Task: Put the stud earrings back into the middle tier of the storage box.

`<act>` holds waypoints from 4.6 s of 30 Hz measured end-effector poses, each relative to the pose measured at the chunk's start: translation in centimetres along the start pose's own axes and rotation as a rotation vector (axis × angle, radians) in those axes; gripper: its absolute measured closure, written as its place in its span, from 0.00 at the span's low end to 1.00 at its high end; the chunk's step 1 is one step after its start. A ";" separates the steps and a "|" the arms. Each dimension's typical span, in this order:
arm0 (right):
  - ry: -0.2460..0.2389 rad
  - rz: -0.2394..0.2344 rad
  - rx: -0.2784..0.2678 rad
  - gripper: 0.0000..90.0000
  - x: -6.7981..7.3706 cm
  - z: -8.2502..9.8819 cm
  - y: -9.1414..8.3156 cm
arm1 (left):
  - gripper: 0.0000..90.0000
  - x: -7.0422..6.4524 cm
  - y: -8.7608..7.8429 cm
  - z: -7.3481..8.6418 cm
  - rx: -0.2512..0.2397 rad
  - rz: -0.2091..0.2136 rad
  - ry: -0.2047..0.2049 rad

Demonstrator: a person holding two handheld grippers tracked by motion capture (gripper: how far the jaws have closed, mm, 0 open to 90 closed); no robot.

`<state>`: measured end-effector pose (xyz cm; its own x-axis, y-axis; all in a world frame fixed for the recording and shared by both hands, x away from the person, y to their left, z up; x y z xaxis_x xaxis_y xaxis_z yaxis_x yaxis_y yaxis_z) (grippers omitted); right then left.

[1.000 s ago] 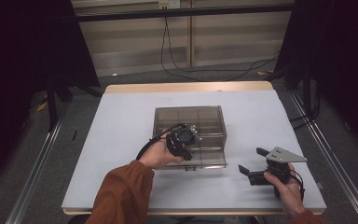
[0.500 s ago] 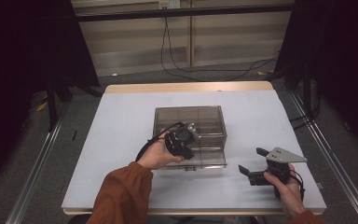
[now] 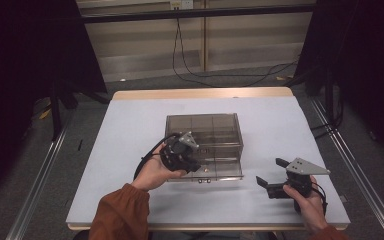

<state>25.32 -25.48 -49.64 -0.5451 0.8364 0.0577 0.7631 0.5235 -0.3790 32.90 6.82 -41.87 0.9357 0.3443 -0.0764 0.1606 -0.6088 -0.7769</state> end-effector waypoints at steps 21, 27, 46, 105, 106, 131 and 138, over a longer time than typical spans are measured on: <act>0.002 0.001 0.000 0.02 0.0 0.0 0.0 | 0.77 1.6 -5.6 7.6 -0.227 -0.127 -0.183; 0.001 0.001 0.001 0.02 0.0 0.0 0.0 | 0.80 2.0 -6.2 10.0 -0.204 -0.149 -0.191; -0.010 0.002 0.006 0.02 0.0 0.0 0.1 | 0.85 4.7 -5.8 13.5 0.096 -0.180 -0.196; -0.008 0.000 0.012 0.02 0.0 0.0 0.1 | 0.95 5.0 -5.4 12.2 0.047 -0.090 -0.226; -0.008 0.000 0.012 0.02 0.0 0.0 0.1 | 0.95 5.0 -5.4 12.2 0.047 -0.090 -0.226; -0.004 -0.004 0.011 0.02 -0.1 0.0 0.1 | 0.95 3.4 -7.5 8.9 -0.203 -0.110 -0.192; -0.003 -0.004 0.011 0.02 -0.1 0.0 0.1 | 0.95 2.9 -7.5 6.5 -0.224 -0.097 -0.153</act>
<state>25.46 -25.48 -49.71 -0.5493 0.8337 0.0564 0.7571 0.5250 -0.3888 32.36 17.03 -40.28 0.8572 0.5020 -0.1148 0.3285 -0.7048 -0.6288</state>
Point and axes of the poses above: each handheld gripper's, and its own axes: y roughly forward along the jaws, z roughly out of its underside, x roughly to its left, the point moved 3 cm from there along y, roughly forward along the jaws, and after that the axes turned 3 degrees about -x, right-handed, at the moved point
